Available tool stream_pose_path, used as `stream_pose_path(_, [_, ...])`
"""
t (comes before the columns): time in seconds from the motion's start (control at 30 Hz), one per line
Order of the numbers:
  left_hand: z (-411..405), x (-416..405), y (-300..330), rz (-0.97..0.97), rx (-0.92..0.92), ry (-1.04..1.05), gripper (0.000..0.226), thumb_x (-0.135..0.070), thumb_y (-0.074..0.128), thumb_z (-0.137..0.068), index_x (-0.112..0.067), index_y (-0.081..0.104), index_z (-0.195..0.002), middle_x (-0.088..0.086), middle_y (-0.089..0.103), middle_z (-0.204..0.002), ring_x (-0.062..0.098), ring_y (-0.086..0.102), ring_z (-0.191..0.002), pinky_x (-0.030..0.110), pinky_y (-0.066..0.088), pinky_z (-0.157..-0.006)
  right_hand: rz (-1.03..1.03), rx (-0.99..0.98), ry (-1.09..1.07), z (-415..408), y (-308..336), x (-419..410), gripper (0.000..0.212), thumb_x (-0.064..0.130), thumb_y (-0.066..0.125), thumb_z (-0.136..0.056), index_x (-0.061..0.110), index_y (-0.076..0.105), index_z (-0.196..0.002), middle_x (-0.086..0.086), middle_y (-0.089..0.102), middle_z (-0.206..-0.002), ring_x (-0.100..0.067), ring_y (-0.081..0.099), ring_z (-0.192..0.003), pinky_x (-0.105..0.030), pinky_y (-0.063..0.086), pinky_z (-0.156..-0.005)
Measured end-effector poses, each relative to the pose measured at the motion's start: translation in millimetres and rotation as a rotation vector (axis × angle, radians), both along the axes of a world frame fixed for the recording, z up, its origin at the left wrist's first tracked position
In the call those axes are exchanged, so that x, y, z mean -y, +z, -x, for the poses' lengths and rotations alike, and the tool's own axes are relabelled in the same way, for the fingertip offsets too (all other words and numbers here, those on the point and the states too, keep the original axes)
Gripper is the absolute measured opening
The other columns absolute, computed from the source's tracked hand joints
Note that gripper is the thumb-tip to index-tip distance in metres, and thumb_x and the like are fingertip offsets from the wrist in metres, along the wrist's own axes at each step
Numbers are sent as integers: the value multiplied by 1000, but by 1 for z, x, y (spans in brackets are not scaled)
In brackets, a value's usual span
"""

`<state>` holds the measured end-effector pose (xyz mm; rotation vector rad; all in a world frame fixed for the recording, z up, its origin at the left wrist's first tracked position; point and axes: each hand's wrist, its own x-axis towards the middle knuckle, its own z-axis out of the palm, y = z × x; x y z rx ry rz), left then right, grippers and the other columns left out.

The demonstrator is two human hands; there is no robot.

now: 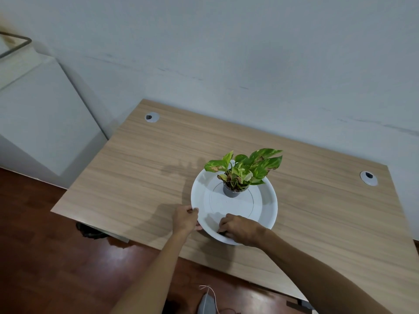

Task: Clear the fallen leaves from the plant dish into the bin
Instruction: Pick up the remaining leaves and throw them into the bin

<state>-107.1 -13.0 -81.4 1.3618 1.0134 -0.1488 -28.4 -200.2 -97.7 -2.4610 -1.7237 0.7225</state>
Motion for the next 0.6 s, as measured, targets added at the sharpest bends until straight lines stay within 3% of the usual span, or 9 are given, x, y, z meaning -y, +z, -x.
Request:
stream_pose_path(0.23, [-2,-9,-6,108,-38,-24,30,-12,58,-93,0,59,-120,13,68,-91,32,71,-82,42,62,-69,19,-124,-219,2,4,-7,29,7,57,-88,15,73,-111,-2,69,-115,-23,60,-106,-37,51,-90])
stream_pose_path(0.33, [-1,-11,-2,146,-75,-76,28,-21,60,-91,-8,58,-115,8,66,-93,26,68,-87,40,60,-76,-82,-170,-431,3,10,-11,28,7,59,-87,14,75,-109,-2,72,-113,-20,63,-104,-30,50,-91])
stream_pose_path(0.4, [-1,-12,-1,57,-89,-73,29,-34,62,-88,-12,58,-107,5,66,-94,21,64,-86,39,58,-78,-213,-216,-577,3,19,-16,27,4,60,-85,12,77,-104,-2,75,-108,-16,67,-98,-24,51,-87])
stream_pose_path(0.5, [-2,-12,5,-155,35,133,31,-39,52,-88,-9,62,-86,11,68,-85,24,61,-75,34,51,-67,-421,-291,-750,2,38,-28,23,2,65,-83,11,80,-97,-1,77,-98,1,67,-80,-16,53,-81])
stream_pose_path(0.57, [-6,-9,16,-158,170,273,29,-28,46,-92,-10,62,-76,9,65,-77,26,59,-71,32,46,-63,-525,-352,-824,2,51,-39,21,1,66,-83,11,80,-97,0,77,-95,5,68,-79,-15,54,-79])
stream_pose_path(0.6, [-10,-6,23,-113,237,314,29,-24,44,-94,-11,64,-77,8,65,-77,26,59,-73,32,46,-63,-568,-382,-844,2,55,-45,21,2,66,-84,12,80,-97,1,78,-94,-1,70,-81,-21,57,-78])
